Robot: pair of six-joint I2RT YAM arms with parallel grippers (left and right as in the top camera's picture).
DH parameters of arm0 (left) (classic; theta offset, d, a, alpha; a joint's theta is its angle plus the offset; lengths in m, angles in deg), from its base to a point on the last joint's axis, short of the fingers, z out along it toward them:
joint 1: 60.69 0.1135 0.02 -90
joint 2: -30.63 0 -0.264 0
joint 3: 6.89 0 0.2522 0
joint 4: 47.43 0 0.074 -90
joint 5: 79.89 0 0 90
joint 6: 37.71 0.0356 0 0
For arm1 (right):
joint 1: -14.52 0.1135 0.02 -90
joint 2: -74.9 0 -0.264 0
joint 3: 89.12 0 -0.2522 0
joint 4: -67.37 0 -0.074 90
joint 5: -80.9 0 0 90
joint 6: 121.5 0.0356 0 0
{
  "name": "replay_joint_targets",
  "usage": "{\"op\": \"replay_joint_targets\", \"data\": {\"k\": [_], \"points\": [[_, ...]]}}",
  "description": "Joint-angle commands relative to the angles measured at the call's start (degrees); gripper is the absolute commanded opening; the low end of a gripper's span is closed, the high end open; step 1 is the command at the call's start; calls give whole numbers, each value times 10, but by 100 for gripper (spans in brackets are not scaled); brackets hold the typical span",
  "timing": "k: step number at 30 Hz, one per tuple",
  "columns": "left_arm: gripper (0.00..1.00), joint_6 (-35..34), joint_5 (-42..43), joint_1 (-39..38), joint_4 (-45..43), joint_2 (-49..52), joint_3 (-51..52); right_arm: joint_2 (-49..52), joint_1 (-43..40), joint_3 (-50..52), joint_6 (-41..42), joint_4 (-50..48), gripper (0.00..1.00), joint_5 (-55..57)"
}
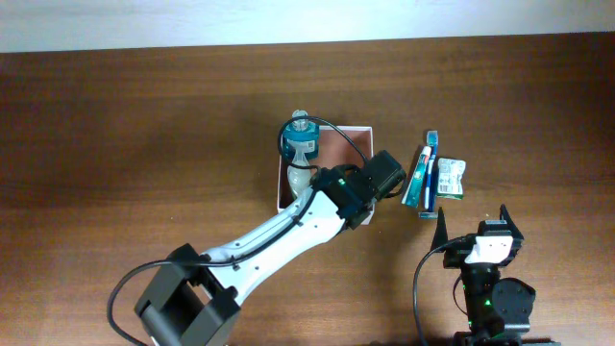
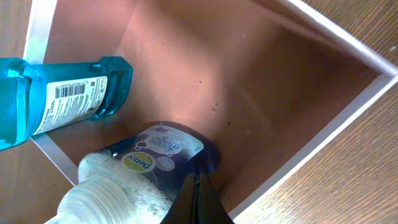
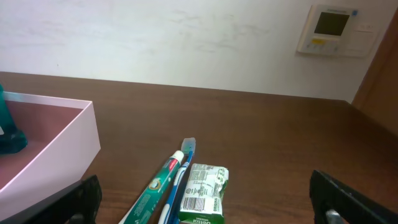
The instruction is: Pack container
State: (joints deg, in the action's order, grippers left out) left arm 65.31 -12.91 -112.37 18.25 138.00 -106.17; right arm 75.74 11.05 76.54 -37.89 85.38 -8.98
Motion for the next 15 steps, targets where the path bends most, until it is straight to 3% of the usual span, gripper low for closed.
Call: {"op": "replay_joint_targets", "data": {"k": [1, 15], "points": [[0, 37, -15, 0, 5, 7, -8, -4, -3, 3, -2, 3, 98, -1], [0, 60, -14, 24, 42, 7, -8, -4, -3, 3, -3, 3, 98, -1]]}}
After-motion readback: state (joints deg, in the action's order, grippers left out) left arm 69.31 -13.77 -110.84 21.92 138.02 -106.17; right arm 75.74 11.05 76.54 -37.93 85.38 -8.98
